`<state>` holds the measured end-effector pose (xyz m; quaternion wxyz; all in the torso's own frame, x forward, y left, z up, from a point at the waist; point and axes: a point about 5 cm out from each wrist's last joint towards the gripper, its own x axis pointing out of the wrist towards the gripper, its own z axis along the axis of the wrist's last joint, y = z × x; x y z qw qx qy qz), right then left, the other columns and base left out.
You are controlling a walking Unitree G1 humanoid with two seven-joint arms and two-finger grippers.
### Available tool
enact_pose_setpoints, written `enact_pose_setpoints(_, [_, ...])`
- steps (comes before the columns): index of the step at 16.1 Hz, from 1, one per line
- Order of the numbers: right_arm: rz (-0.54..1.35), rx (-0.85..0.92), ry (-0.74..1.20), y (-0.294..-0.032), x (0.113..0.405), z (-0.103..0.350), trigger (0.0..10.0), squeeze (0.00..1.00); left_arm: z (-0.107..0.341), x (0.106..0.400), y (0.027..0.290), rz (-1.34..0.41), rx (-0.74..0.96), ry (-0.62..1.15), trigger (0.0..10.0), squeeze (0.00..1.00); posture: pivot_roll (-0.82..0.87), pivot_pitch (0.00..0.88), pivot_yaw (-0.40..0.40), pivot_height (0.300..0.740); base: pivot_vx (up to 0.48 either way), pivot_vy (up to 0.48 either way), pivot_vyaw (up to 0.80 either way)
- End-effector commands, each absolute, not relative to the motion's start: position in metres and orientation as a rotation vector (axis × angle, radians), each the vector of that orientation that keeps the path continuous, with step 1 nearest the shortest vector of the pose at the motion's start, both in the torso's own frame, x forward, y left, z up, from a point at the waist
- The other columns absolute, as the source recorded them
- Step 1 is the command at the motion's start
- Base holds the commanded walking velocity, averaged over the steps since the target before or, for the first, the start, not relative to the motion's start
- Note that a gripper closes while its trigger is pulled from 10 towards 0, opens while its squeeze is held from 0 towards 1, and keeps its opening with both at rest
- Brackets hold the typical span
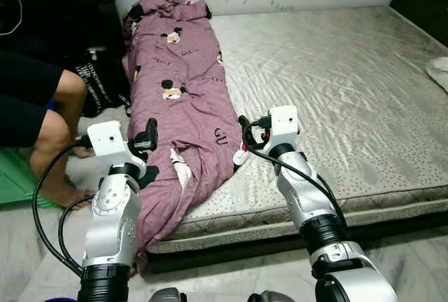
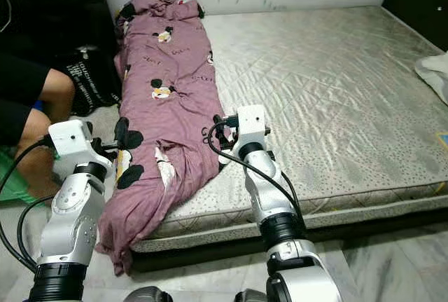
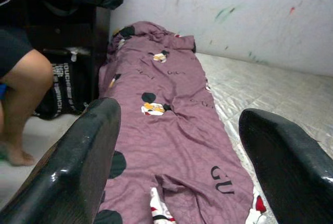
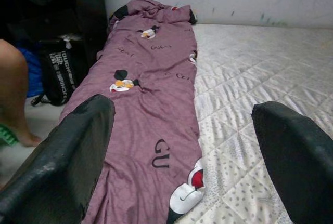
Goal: Clean up the room
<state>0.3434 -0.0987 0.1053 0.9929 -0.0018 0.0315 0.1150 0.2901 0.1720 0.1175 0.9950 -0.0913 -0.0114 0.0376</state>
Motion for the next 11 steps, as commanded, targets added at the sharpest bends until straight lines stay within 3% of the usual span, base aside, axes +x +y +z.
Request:
enact_pose_setpoints(1, [0.233, -0.003, 0.052, -0.0988, 0.3438, 0.1077, 10.0, 0.0, 0.1187, 0.2906, 0.1745, 0.088, -0.173, -0.03, 10.0, 0.0, 0.07, 0.017, 0.008, 0.701, 0.0, 0.0, 0.0])
enact_pose_setpoints(4, [0.232, 0.0, 0.048, -0.0991, 0.3441, 0.1086, 10.0, 0.0, 0.1198, 0.2912, 0.1765, 0.116, -0.163, -0.037, 10.0, 0.0, 0.07, 0.023, 0.009, 0.661, 0.0, 0.0, 0.0])
enact_pose_setpoints(11, [0.245, -0.006, 0.053, -0.0983, 0.3447, 0.1083, 10.0, 0.0, 0.1198, 0.2918, 0.1796, 0.147, -0.166, -0.04, 10.0, 0.0, 0.06, 0.027, 0.004, 0.647, 0.0, 0.0, 0.0])
